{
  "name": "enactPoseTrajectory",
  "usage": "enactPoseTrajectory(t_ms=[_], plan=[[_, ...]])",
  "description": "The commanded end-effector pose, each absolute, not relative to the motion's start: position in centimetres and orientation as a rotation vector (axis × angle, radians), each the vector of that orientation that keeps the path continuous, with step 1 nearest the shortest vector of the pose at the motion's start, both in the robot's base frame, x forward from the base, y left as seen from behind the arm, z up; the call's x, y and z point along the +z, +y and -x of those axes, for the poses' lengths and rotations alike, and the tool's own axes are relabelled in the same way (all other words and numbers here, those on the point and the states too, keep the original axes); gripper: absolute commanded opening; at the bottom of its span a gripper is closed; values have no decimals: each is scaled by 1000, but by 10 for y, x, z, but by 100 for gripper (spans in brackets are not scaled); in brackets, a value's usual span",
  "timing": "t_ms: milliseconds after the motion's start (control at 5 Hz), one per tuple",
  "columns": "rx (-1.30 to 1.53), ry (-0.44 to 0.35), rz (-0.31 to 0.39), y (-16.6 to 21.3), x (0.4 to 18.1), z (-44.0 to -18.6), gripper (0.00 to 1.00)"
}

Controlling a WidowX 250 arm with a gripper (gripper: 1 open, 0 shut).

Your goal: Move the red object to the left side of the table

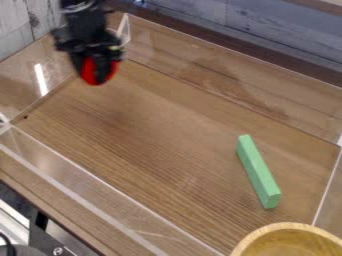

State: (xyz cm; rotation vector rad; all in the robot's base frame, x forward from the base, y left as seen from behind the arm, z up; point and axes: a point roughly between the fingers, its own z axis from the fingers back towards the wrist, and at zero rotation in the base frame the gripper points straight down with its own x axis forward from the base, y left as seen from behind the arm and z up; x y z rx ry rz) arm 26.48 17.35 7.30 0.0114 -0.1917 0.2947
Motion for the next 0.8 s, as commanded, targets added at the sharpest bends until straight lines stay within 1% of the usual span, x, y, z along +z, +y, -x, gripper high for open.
enactPoseTrajectory(t_ms=[0, 200, 400, 600], plan=[[262, -241, -24, 211, 72, -277, 0], [293, -229, -3, 213, 56, -284, 0], [316, -219, 18, 208, 46, -291, 100], [298, -217, 54, 213, 50, -289, 100]])
